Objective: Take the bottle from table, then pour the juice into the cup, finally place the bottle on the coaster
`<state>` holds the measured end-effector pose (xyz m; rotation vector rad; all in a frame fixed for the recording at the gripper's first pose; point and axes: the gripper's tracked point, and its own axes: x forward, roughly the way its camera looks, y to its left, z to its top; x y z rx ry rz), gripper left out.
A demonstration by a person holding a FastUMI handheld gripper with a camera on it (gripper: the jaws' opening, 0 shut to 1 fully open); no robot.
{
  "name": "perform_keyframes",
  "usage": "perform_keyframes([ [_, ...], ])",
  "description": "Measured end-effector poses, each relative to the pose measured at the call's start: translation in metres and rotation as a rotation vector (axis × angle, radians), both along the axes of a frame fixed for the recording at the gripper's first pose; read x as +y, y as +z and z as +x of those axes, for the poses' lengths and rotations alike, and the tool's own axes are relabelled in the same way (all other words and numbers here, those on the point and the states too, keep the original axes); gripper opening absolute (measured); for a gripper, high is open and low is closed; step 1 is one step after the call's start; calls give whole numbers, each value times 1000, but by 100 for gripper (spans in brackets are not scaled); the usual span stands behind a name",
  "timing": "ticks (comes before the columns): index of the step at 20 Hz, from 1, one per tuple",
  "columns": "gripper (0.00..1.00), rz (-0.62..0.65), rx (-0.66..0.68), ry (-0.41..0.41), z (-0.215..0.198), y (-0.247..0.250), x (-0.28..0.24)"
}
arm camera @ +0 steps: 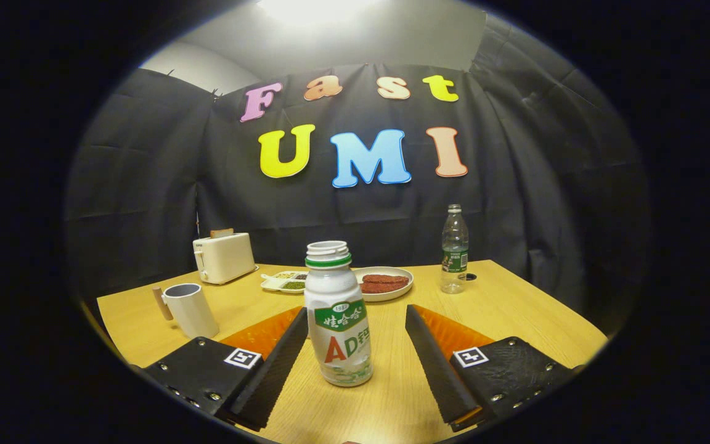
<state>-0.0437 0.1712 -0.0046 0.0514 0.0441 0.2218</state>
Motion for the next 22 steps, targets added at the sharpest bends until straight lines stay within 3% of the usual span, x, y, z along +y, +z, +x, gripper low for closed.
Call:
perform_keyframes([
  [13, 96, -81, 60, -26, 48, -32, 18],
  [17, 85, -108, 58, -45, 56, -34, 22],
  [18, 74, -108, 54, -47, 54, -34, 23],
  [22, 69, -137, 51, -33, 55, -33, 23],
])
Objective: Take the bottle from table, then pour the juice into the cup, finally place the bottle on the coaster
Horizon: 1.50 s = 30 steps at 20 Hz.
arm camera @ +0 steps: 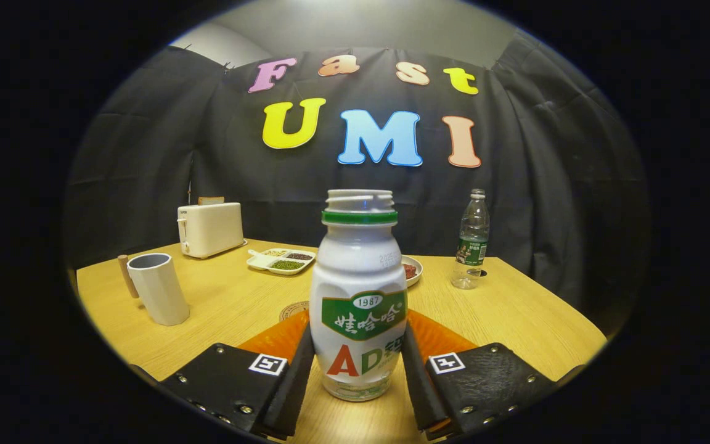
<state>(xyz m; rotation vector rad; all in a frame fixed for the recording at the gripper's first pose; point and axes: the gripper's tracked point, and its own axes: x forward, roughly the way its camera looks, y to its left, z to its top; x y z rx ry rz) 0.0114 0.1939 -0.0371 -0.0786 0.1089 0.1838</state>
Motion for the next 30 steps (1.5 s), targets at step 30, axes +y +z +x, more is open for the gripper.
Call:
perform_keyframes([
  [30, 69, -481, -76, 116, 25, 50, 78],
])
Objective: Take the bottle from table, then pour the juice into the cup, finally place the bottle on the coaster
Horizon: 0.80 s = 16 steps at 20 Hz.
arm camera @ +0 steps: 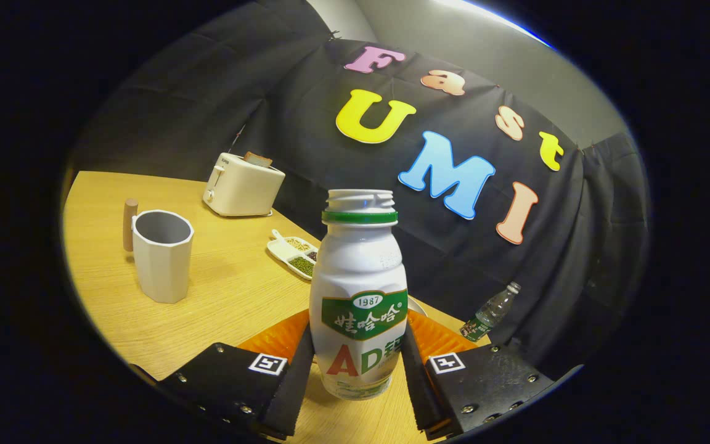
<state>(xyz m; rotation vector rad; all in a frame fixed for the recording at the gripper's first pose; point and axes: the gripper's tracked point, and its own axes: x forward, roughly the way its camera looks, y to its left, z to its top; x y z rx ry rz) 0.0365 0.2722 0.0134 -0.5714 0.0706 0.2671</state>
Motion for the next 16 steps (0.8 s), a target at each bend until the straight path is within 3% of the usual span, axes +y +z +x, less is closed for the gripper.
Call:
perform_keyframes([
  [16, 69, -335, -54, 104, 4, -9, 63],
])
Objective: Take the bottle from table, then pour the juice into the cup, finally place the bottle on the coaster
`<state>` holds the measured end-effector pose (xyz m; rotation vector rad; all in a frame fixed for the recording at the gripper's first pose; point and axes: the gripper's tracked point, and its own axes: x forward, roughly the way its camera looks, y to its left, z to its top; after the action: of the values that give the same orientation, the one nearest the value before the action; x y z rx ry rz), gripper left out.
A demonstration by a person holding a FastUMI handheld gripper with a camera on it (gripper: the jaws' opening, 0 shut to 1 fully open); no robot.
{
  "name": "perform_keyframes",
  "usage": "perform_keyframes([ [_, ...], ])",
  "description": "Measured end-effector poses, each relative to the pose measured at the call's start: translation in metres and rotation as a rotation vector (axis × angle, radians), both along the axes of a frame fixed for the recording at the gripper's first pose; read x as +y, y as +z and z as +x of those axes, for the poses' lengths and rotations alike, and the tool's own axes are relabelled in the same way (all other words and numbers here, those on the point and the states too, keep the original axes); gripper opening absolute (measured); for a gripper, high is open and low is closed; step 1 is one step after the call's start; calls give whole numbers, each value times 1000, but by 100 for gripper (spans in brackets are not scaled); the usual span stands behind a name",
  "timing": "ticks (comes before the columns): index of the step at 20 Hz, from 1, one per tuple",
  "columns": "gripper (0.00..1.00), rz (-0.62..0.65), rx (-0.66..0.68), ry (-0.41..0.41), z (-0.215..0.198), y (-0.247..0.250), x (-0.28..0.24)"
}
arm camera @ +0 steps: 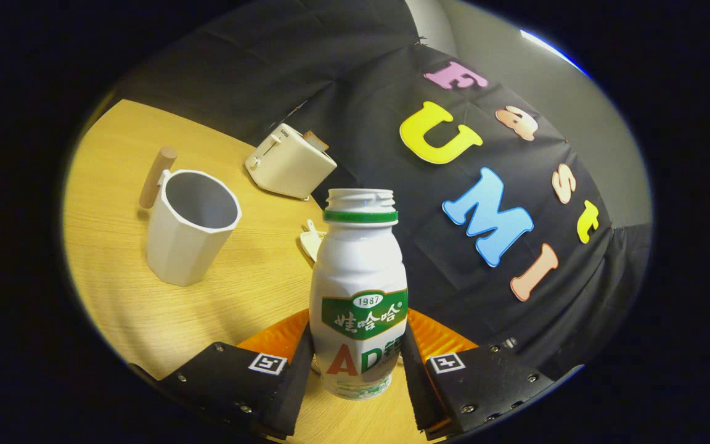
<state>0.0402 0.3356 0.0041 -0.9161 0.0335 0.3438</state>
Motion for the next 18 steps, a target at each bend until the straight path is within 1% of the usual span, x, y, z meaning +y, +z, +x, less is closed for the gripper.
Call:
perform_keyframes([
  [6, 70, -111, -18, 35, -3, -5, 17],
  [10, 69, -146, -22, 44, -1, -8, 18],
  [18, 70, -267, -56, 62, -3, -10, 25],
])
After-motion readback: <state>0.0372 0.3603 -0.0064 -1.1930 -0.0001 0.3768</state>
